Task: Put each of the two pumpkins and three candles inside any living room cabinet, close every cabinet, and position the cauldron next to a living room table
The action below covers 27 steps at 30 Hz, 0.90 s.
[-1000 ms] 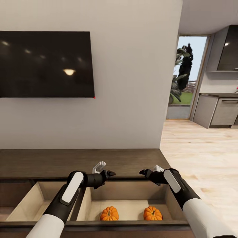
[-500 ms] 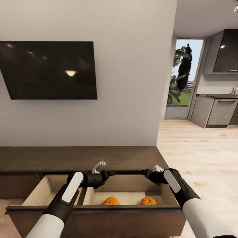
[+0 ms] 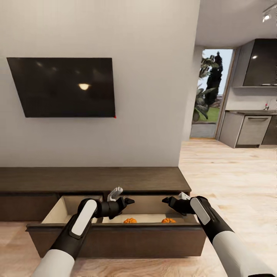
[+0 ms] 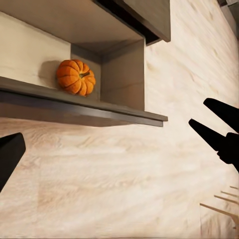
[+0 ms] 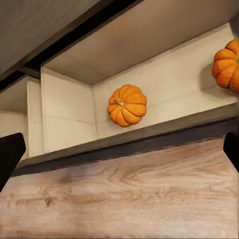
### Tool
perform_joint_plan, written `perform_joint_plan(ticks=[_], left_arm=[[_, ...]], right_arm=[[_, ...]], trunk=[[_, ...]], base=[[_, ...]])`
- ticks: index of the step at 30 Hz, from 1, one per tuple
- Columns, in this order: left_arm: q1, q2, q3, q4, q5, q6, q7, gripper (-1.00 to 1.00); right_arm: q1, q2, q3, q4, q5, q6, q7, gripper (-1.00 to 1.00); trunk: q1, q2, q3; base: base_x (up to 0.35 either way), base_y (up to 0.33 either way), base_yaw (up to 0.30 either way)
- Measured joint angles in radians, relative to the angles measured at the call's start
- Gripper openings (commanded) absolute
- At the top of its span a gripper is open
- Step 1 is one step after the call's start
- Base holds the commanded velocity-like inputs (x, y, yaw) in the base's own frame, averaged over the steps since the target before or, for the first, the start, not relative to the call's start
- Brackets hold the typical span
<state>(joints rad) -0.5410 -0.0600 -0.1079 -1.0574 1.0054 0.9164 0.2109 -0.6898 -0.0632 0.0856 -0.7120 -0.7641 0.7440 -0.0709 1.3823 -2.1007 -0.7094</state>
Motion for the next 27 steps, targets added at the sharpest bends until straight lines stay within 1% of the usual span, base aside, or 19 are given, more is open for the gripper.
perform_joint_plan(ticks=[6,19,23,25,27], left_arm=[[0.000,0.000,0.001,0.000,0.000,0.000,-0.001,1.00],[0.000,-0.001,0.000,0.000,-0.001,-0.001,0.000,1.00],[0.000,0.000,-0.001,0.000,-0.011,-0.007,0.009,1.00],[0.000,0.002,-0.001,0.000,-0.013,-0.010,0.011,1.00],[0.000,0.016,-0.002,0.000,-0.016,-0.013,0.012,1.00]], right_arm=[[0.000,0.000,0.000,0.000,0.000,0.000,0.000,1.00],[0.000,0.000,0.000,0.000,0.000,-0.001,0.000,1.00],[0.000,-0.001,0.000,0.000,0.000,-0.002,0.001,1.00],[0.000,-0.001,0.000,0.000,0.000,-0.002,0.001,1.00],[0.000,-0.002,0.001,0.000,0.000,-0.002,0.001,1.00]], trunk=[[-0.023,0.042,0.019],[-0.073,0.133,0.060],[-0.088,0.161,0.072],[-0.096,0.175,0.078],[-0.096,0.175,0.078]], base=[[-0.266,0.000,0.000],[-0.334,0.000,0.000],[-0.318,0.000,0.000],[-0.245,0.000,0.000],[-0.157,0.000,0.000]])
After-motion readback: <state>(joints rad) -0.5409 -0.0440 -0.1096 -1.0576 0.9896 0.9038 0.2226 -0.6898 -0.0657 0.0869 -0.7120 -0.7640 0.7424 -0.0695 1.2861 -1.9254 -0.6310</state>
